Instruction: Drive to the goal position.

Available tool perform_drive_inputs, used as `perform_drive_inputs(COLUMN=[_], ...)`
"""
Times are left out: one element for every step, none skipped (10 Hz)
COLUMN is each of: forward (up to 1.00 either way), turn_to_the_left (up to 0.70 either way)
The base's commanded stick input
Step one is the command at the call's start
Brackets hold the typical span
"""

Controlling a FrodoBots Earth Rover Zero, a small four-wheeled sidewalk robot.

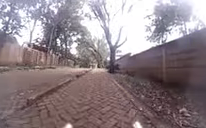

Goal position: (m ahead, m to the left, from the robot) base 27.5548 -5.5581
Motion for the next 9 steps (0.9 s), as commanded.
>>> perform_drive_inputs(forward=[0.70, 0.70, 0.70, 0.70, 0.70, 0.70, 0.70, 0.70, 0.70], turn_to_the_left=[0.05, 0.02, 0.07, 0.13, 0.15, 0.17, 0.35, 0.35, 0.15])
